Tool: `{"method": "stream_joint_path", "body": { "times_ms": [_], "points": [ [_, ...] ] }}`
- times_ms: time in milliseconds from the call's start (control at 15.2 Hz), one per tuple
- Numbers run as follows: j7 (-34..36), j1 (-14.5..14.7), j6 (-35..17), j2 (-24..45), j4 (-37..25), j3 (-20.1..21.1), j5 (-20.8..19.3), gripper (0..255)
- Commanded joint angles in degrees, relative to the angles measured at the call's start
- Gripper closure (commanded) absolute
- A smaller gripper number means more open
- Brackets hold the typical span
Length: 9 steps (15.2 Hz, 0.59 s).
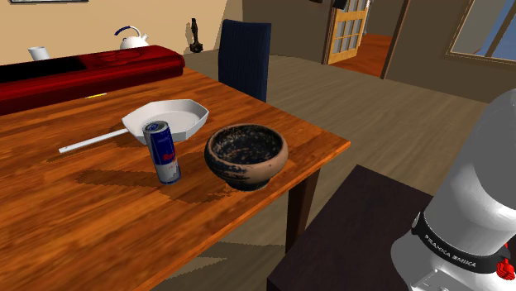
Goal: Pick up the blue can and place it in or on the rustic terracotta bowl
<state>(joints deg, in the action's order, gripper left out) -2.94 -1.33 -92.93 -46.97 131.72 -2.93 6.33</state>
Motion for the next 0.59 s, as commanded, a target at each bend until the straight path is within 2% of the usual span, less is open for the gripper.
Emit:
{"method": "stream_joint_path", "body": {
  "times_ms": [0, 528],
  "points": [
    [0.0, 0.0, 0.0, 0.0, 0.0, 0.0, 0.0, 0],
    [6.3, 2.4, -12.3, 7.6, 3.4, 8.4, 3.1, 0]
  ]
}}
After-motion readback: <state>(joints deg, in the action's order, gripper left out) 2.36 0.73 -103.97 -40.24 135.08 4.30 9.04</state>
